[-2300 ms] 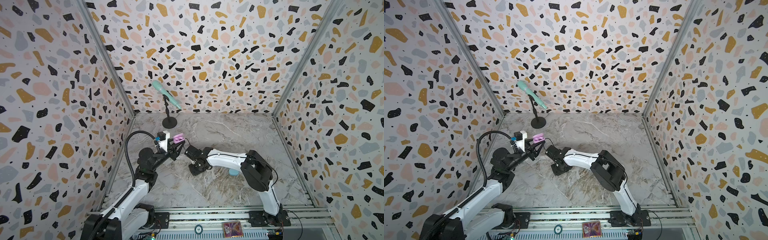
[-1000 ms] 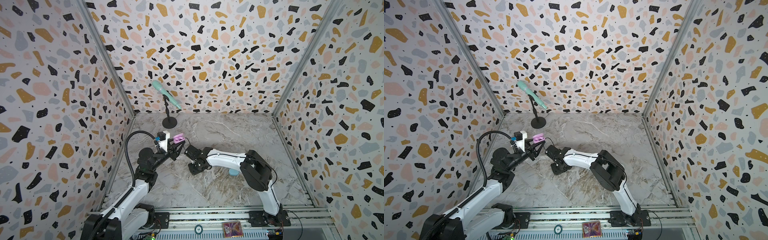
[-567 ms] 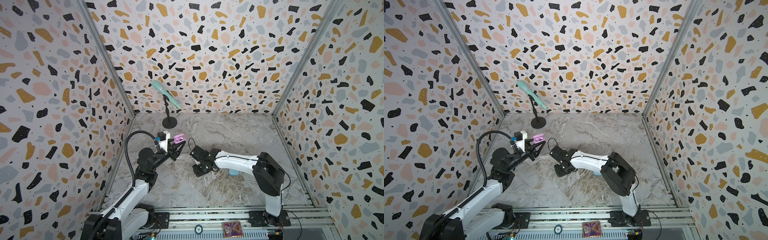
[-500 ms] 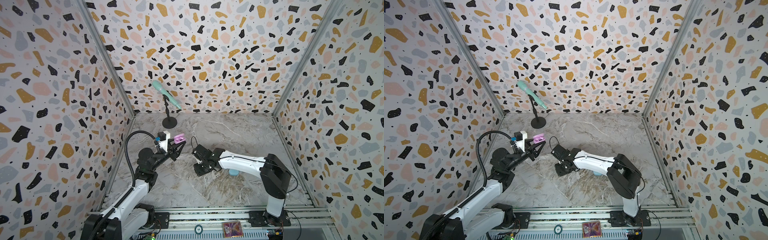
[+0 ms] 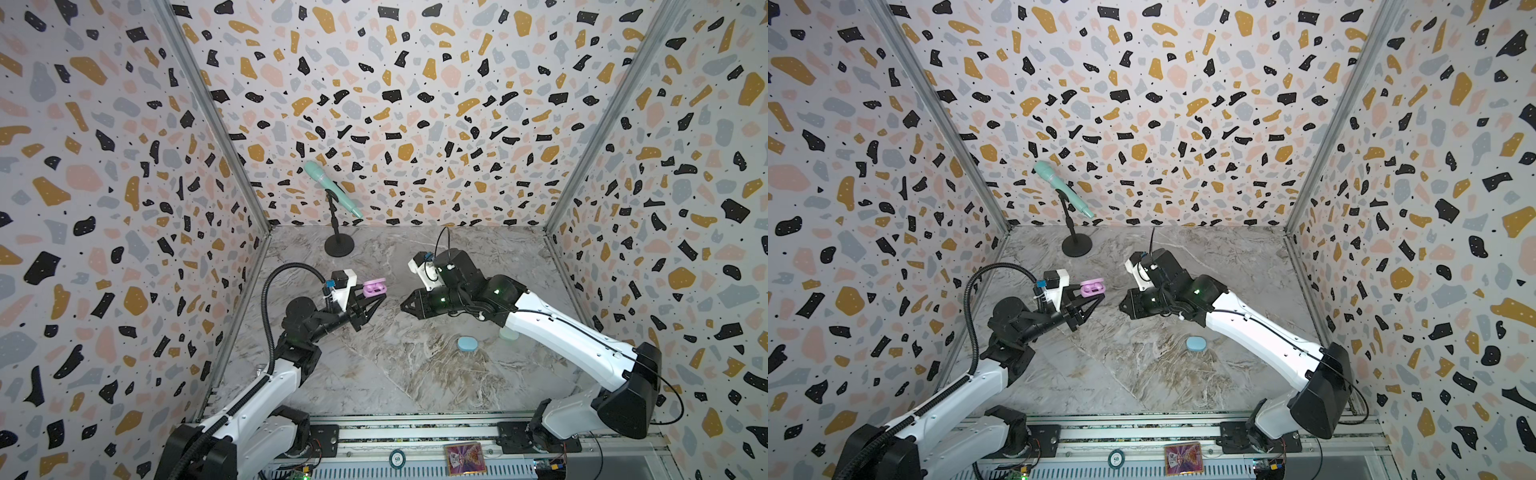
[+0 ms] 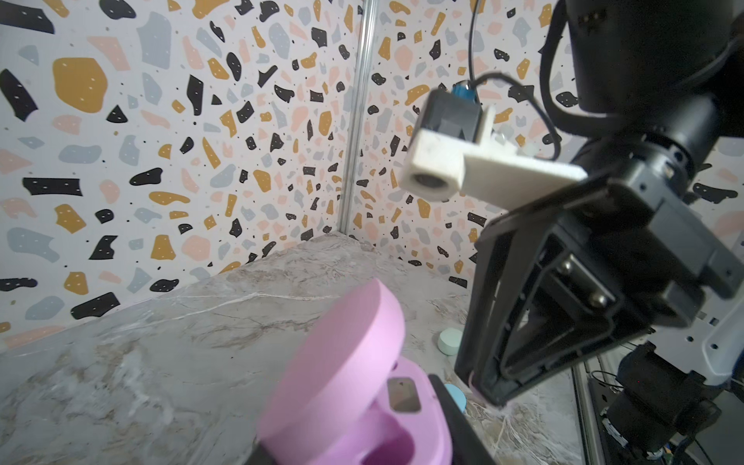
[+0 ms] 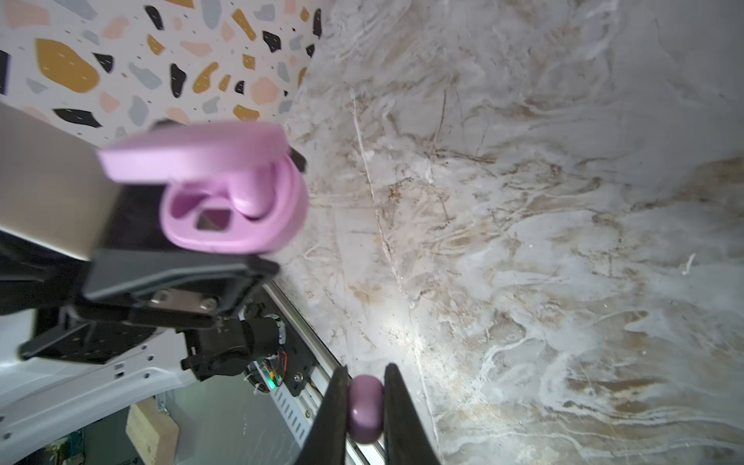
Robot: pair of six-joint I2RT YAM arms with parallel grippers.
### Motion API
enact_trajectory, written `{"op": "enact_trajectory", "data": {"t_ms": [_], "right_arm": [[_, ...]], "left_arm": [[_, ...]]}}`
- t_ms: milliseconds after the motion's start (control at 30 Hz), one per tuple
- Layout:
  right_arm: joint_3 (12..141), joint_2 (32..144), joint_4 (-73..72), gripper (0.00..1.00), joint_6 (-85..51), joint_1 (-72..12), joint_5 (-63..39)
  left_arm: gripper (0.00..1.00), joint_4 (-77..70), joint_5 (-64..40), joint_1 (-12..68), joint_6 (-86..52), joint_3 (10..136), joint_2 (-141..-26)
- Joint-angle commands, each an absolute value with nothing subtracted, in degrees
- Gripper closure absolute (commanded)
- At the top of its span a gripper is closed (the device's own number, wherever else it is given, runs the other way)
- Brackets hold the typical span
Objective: Insert wireless bluetooth earbuds into charging case
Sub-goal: Pick up the wireless bluetooth earbud from the center of the table, then insert the wireless bluetooth earbud into the charging case.
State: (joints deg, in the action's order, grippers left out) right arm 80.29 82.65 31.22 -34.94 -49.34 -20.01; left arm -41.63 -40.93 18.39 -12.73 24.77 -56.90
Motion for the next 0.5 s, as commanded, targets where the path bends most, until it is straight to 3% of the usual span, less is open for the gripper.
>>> {"op": "enact_trajectory", "data": {"t_ms": [0, 467], "right_arm": [[84.2, 80.8, 30.5, 0.93, -35.3, -48.9, -25.6], [90.1, 84.0, 31.4, 0.94, -35.0, -48.7, -31.4]], "left_arm": [[0.96, -40.9, -42.5, 19.3, -8.9, 27.6, -55.8], [0.96, -35.8, -42.0, 22.5, -4.0, 29.9, -55.6]]}}
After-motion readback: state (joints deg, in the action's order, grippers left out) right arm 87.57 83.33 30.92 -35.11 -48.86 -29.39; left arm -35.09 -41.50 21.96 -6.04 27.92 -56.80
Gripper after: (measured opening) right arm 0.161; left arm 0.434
